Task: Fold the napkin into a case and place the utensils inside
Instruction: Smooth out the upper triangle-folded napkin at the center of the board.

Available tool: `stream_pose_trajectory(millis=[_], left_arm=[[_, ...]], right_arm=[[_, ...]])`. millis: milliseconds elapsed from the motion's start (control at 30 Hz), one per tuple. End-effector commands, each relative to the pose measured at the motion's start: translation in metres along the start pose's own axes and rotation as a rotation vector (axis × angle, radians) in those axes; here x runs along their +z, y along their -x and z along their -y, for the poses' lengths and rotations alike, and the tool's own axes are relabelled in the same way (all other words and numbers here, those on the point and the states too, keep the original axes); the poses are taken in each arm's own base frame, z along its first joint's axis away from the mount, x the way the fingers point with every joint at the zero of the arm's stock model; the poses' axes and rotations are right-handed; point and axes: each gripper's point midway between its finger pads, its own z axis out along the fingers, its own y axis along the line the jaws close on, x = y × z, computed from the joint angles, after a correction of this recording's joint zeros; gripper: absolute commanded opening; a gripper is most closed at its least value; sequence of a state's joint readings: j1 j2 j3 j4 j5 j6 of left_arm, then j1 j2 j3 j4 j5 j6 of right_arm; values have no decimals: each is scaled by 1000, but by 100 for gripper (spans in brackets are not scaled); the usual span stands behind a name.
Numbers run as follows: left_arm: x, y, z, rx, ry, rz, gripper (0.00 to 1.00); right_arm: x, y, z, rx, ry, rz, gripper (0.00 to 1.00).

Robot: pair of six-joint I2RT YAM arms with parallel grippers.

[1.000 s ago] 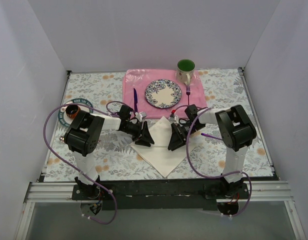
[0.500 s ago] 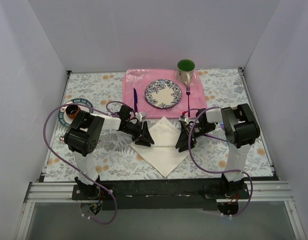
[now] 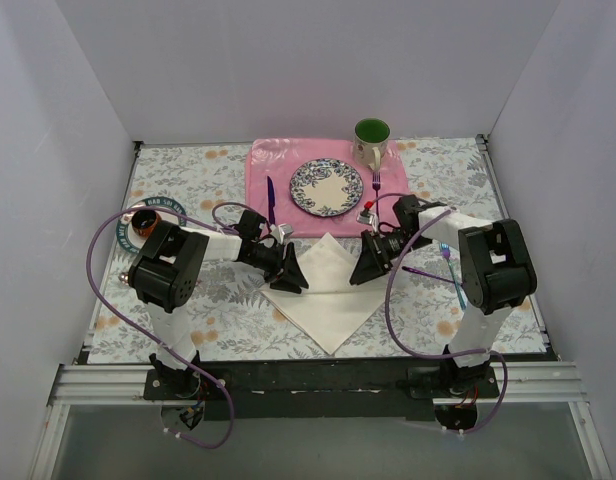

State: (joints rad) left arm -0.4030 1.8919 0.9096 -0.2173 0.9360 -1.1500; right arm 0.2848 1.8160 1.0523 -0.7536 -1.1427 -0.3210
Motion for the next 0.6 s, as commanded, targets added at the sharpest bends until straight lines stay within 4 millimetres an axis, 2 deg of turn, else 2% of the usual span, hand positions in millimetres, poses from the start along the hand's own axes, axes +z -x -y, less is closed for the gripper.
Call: stream_pose_trajectory(millis=[0,200,367,567], left_arm=[[1,-4,-39,-27,159,25,41],[1,-5,-40,-28,165,22,42],[1,-7,-43,-32,169,23,42],[1,-5,-44,-40,171,25,42]], right_arm=[[3,10,14,-26,-65,-16,99],[6,-14,45,40,-99,-73,99],[-2,-23,69,77,-126,-76,99],[-8,-29,77,75,-147,-84,99]])
